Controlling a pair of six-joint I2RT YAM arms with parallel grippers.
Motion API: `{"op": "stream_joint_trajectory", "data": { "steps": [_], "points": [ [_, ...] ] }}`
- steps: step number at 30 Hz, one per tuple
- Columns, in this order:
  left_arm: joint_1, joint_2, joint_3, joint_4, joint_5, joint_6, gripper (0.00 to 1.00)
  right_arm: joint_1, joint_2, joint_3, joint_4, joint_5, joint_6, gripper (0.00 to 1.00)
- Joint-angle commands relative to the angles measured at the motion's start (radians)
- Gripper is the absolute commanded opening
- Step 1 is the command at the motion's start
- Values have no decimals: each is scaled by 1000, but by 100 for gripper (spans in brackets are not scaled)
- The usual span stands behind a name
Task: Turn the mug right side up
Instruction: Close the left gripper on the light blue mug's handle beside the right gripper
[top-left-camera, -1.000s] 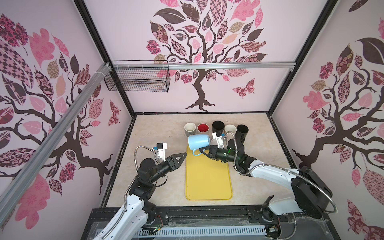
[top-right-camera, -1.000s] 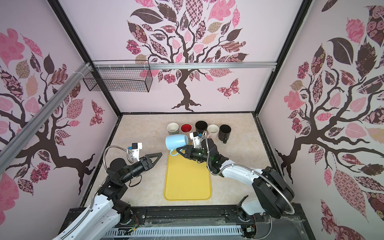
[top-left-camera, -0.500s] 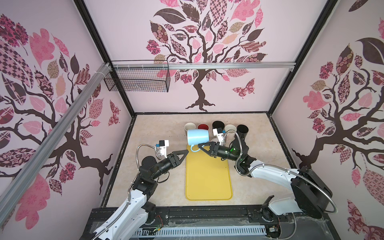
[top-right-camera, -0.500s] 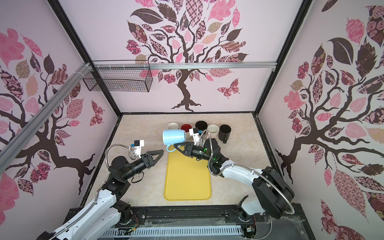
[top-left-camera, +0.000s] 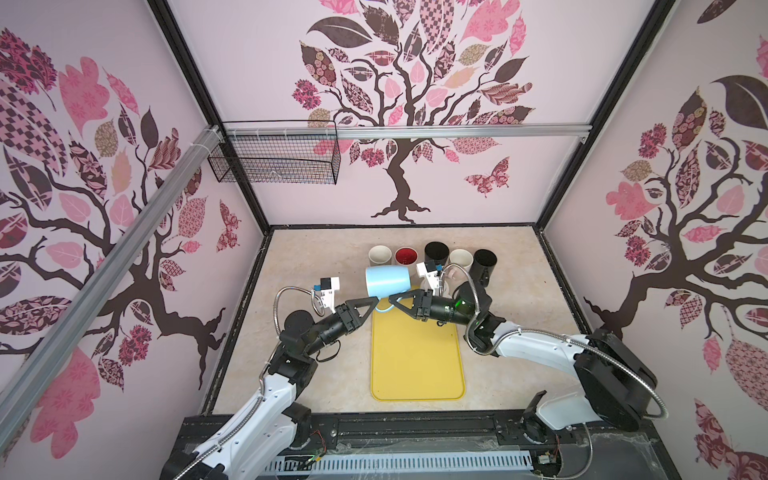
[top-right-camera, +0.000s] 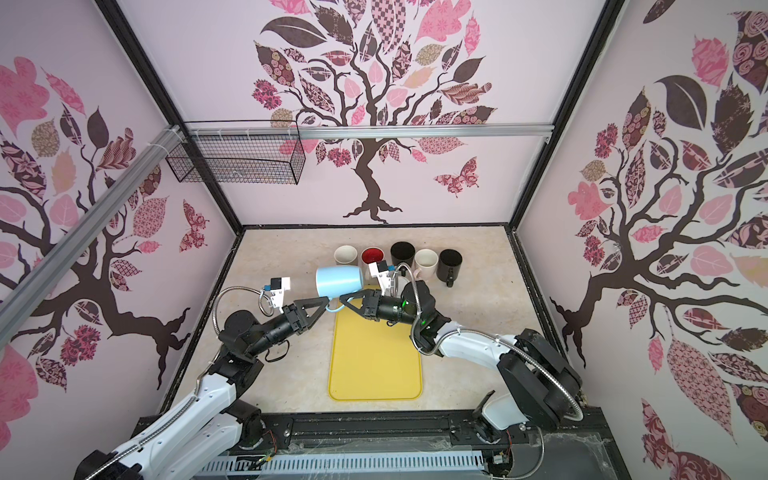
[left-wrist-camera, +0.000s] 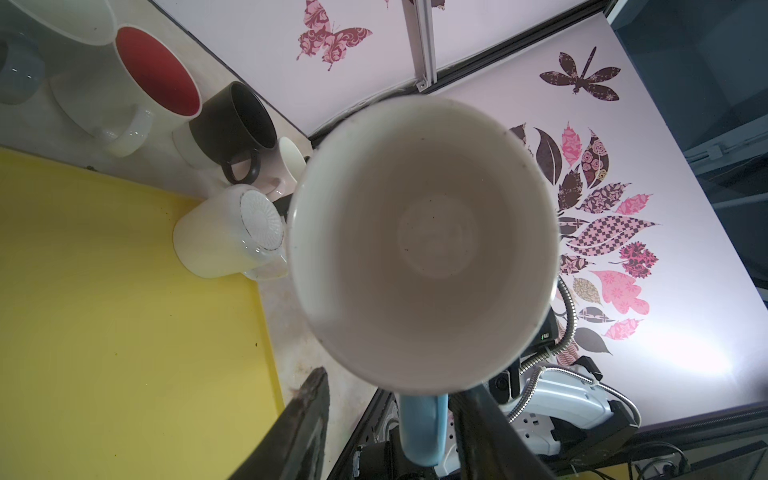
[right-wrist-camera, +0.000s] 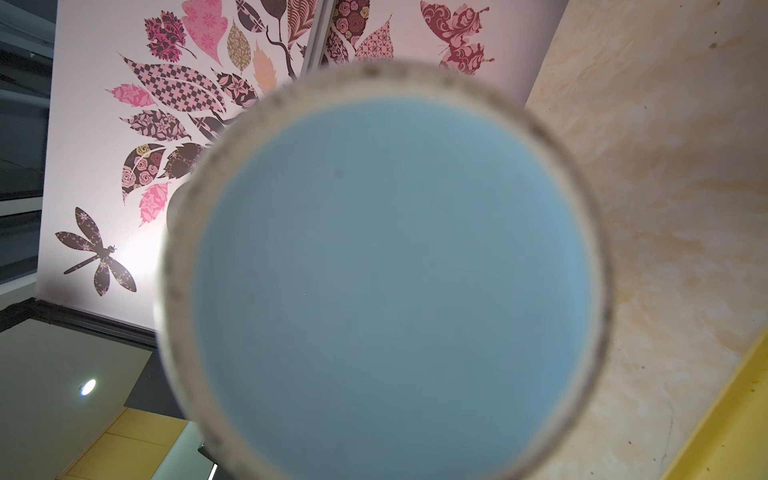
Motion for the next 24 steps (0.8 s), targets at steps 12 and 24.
{"op": "stream_joint_trajectory", "data": {
  "steps": [12, 24],
  "points": [
    [2, 7, 61, 135, -38, -82, 41, 77, 45, 51, 228, 43, 15, 0],
    [2, -12, 48, 154, -69, -102, 34, 96, 100, 77, 321, 49, 69, 0]
  ]
}}
